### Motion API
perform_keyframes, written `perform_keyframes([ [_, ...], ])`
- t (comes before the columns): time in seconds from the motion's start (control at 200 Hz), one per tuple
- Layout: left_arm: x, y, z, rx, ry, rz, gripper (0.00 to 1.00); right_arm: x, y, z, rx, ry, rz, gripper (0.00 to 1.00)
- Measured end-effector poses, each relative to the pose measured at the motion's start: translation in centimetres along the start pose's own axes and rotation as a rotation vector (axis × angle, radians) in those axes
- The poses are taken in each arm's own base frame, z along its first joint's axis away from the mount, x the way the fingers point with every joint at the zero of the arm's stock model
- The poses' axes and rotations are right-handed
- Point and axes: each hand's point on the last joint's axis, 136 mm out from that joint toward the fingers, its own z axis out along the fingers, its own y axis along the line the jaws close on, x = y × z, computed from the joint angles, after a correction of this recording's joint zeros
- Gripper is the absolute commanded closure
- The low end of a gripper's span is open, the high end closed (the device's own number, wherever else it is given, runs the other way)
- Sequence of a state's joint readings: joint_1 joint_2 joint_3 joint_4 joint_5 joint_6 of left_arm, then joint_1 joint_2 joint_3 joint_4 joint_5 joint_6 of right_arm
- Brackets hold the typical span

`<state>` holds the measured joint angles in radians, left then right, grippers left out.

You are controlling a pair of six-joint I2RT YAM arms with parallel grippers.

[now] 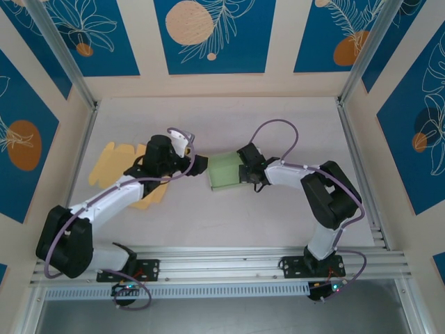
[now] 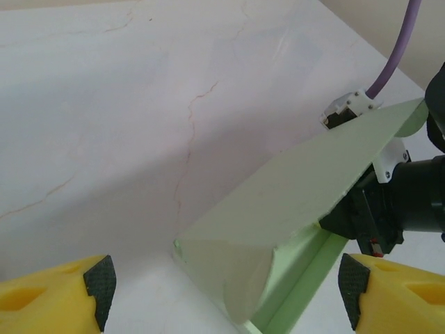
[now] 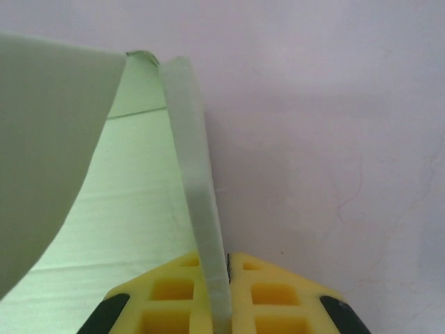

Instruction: Fold the paper box

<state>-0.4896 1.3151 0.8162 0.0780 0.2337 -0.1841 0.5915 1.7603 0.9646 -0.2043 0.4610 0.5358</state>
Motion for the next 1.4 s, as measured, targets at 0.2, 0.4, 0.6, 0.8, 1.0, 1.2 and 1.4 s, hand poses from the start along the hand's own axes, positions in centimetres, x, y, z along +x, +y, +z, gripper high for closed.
perform_keyframes([
  [0.2,-0.2,-0.5,-2.1,-0.006,-0.014,-0.019,0.12,1.4,-0.1,-0.3,0.045,0.029,-0.018,0.45],
  [0.4,0.5,-0.6,-2.4,-0.007,0.018,-0.046,0.12,1.3,-0.2,-2.4,0.041,0.023,-0.034,0.35],
  [0.6,0.5,-1.0,-2.5,0.006,0.039,-0.053,0.14,-0.4,0.6,-5.6,-0.035,-0.051,-0.008,0.23],
  [0.8,0.8,-1.8,-2.1,0.042,0.082,-0.052,0.16,-0.3,1.0,-7.0,-0.093,-0.062,0.000,0.14],
  [1.0,1.5,-2.6,-1.2,0.063,0.142,0.005,0.17,1.2,0.6,-6.5,-0.097,-0.030,-0.001,0.14],
  [1.2,3.7,-1.4,0.2,0.030,0.230,0.176,0.17,2.9,0.1,-5.7,-0.098,0.008,0.002,0.15],
  [1.4,1.7,-1.7,2.3,0.089,0.227,0.401,0.23,2.7,0.2,-5.5,-0.121,0.009,0.014,0.16],
])
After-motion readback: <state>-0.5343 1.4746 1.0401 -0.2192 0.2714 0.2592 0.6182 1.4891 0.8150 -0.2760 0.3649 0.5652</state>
